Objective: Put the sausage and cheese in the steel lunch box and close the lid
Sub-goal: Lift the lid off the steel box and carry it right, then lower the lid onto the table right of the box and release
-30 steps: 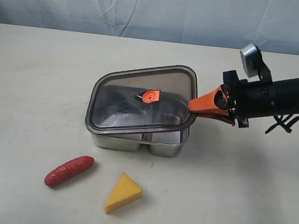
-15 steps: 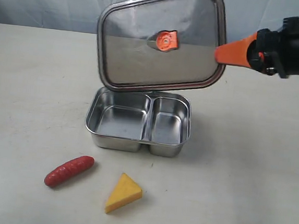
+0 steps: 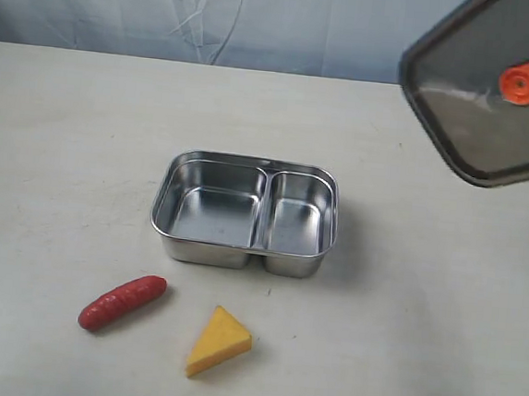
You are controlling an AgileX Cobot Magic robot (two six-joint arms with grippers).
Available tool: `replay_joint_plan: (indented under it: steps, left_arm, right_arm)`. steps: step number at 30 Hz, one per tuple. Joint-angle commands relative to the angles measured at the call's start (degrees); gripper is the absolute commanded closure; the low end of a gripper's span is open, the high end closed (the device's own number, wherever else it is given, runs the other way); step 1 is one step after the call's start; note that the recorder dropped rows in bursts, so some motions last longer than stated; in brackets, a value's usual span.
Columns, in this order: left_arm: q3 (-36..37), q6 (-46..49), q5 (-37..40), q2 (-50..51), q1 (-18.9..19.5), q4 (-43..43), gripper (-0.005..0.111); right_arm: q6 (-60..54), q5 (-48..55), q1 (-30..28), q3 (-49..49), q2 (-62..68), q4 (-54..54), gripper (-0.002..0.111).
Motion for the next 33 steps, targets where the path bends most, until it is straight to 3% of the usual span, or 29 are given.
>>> replay_joint_plan:
  steps: [1,15,20,28,33]
  left_arm:
    - [0.1,-0.2,-0.7,-0.3,-0.1,0.2,0.107]
    - [0.1,-0.2,-0.7,-0.3,-0.1,0.2,0.107]
    - [0.1,-0.2,-0.7,-0.3,-0.1,0.2,0.107]
    - [0.1,-0.2,-0.7,-0.3,-0.1,0.2,0.107]
    - [0.1,-0.2,-0.7,-0.3,-0.1,0.2,0.107]
  right_arm:
    - [8.8,6.4,4.1,-0.1,-0.5,-16.1,0.109]
    - [9.9,15.2,21.8,19.0,-0.4,-29.2,0.109]
    - [11.8,16.0,27.5,24.1,-0.4,-28.6,0.109]
    - [12.2,6.3,28.9,25.9,-0.4,-12.9,0.109]
    - [11.9,9.1,28.9,25.9,1.6,-12.9,0.109]
